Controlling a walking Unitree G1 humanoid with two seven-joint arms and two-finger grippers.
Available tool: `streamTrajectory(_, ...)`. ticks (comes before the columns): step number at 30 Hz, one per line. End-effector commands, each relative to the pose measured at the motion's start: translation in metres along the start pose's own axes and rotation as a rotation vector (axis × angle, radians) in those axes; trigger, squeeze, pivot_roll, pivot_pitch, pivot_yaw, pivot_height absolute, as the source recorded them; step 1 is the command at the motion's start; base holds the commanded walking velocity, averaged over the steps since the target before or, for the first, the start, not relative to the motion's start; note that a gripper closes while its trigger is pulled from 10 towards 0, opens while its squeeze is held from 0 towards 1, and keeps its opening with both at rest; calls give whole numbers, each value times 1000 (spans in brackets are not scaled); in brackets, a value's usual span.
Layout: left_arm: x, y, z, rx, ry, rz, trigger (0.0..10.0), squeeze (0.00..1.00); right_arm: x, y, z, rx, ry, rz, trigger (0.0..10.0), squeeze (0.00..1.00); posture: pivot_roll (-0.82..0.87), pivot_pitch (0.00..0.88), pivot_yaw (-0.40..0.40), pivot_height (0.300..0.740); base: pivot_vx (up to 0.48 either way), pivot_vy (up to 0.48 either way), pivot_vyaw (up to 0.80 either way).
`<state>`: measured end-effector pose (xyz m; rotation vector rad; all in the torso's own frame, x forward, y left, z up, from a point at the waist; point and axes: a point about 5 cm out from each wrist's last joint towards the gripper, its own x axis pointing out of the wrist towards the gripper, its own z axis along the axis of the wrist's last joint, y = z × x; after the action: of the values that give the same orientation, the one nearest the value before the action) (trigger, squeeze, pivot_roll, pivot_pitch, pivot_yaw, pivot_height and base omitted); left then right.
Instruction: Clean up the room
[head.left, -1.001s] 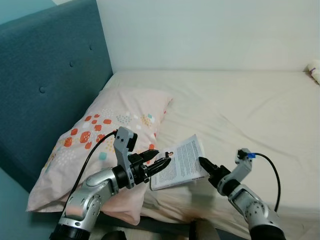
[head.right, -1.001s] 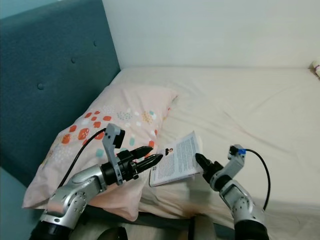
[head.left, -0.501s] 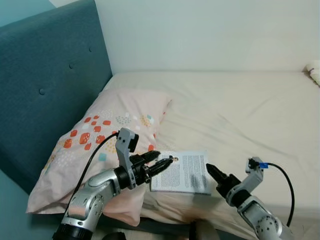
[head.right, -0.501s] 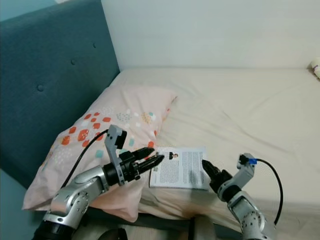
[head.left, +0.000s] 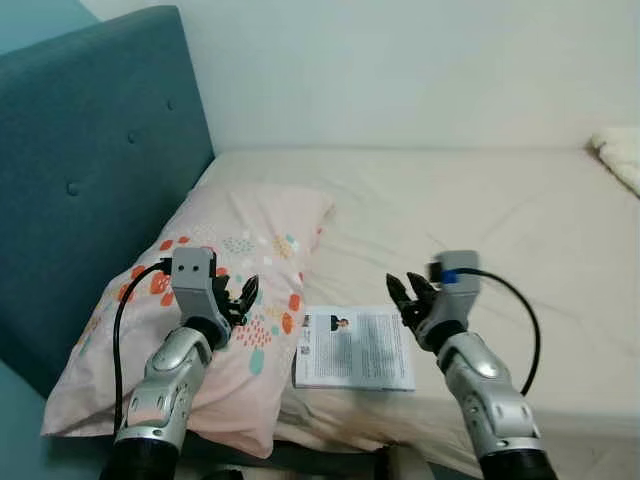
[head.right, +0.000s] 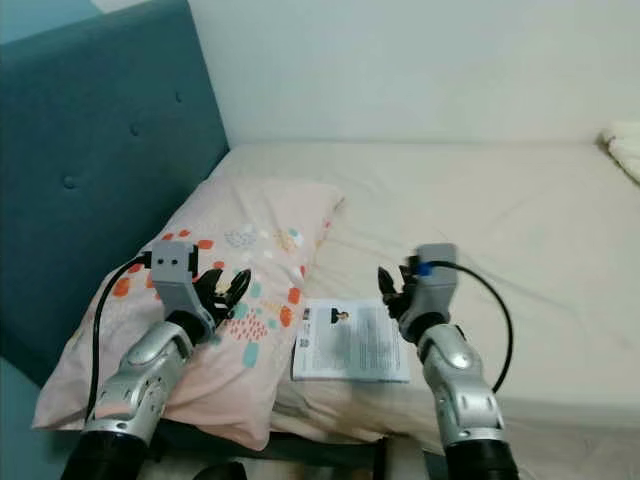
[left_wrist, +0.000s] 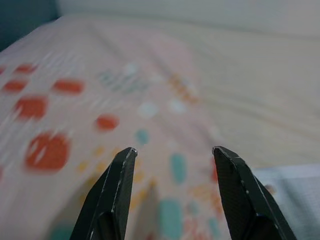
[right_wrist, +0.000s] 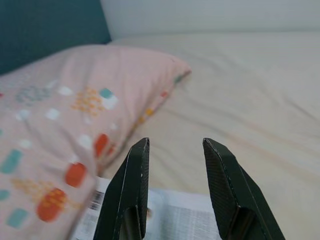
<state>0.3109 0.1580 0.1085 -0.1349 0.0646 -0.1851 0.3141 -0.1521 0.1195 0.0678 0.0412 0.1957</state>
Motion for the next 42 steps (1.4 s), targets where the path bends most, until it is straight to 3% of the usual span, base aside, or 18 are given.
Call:
streamTrajectory(1, -5, 6, -4, 74, 7, 40, 10000, 0, 3, 4, 3, -16, -26, -8, 10000, 0, 4, 0, -61, 595, 0, 0, 0)
streamTrajectory(3, -8, 10, -4, 160, -8, 92, 10000, 0, 6, 8, 6, -41, -40, -13, 10000, 0, 8, 0, -66, 605, 0, 0, 0)
streamTrajectory(7, -10, 15, -6, 144, -6, 131, 10000, 0, 9, 10, 3, -53, -41, -26, 10000, 0, 19, 0, -81, 620, 0, 0, 0)
streamTrajectory(10, -14, 14, -10, 85, -5, 116, 10000, 0, 9, 14, -5, -86, -36, -28, 10000, 0, 33, 0, -90, 635, 0, 0, 0)
streamTrajectory(17, -17, 9, -12, 71, 6, 115, 10000, 0, 5, 18, -12, -88, -28, -33, 10000, 0, 34, 0, -89, 660, 0, 0, 0)
streamTrajectory(21, -16, 4, -12, 143, -17, 95, 10000, 0, 2, 22, -16, -95, -21, -29, 10000, 0, 35, 0, -86, 675, 0, 0, 0)
streamTrajectory(35, -17, 1, -5, 94, -79, 118, 10000, 0, -1, 31, -21, -109, -28, 5, 10000, 0, 33, 0, -86, 740, 0, 0, 0)
streamTrajectory(42, -22, 4, -9, 109, -81, 125, 10000, 0, -5, 28, -28, -115, -13, -7, 10000, 0, 41, 0, -97, 740, 0, 0, 0)
